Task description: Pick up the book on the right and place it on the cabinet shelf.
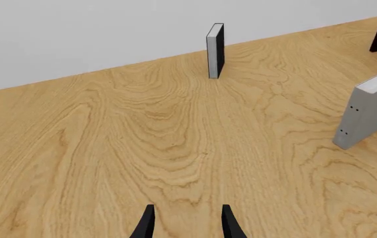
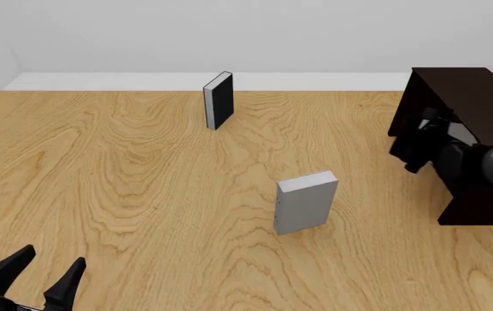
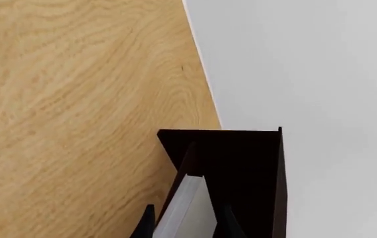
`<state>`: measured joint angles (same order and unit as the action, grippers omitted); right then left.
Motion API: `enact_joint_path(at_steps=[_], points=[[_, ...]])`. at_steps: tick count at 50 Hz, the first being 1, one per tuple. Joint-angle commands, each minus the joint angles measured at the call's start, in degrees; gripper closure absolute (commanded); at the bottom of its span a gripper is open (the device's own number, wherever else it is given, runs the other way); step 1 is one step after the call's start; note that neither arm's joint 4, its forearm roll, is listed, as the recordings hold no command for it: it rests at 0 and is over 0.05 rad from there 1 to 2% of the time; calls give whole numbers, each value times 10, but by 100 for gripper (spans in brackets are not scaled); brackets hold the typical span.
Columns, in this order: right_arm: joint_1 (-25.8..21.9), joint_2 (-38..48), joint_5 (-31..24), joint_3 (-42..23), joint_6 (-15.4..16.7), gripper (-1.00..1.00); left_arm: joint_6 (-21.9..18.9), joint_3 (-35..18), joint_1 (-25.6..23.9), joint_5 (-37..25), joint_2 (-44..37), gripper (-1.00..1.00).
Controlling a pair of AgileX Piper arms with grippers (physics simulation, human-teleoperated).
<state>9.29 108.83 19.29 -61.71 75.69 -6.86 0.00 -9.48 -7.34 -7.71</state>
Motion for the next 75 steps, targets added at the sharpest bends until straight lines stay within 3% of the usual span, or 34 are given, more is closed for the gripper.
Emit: enact_joint_path(at_steps=[1, 21, 42, 61, 70, 75], points=[[-17, 2, -3, -3, 1, -100, 1, 0, -3, -12, 16, -100], [-46, -5, -13, -8, 0, -100, 2, 0, -3, -26, 32, -100], [-71, -40, -62, -34, -40, -100, 3, 0, -4, -9, 14, -100], [-80, -109, -124, -38, -116, -100, 1, 0, -3, -6, 13, -100], [-109, -150, -195, -67, -200, -100, 0, 0, -3, -9, 17, -100], [-114, -169, -210, -68, -214, -100, 0, 0, -1, -11, 20, -100]])
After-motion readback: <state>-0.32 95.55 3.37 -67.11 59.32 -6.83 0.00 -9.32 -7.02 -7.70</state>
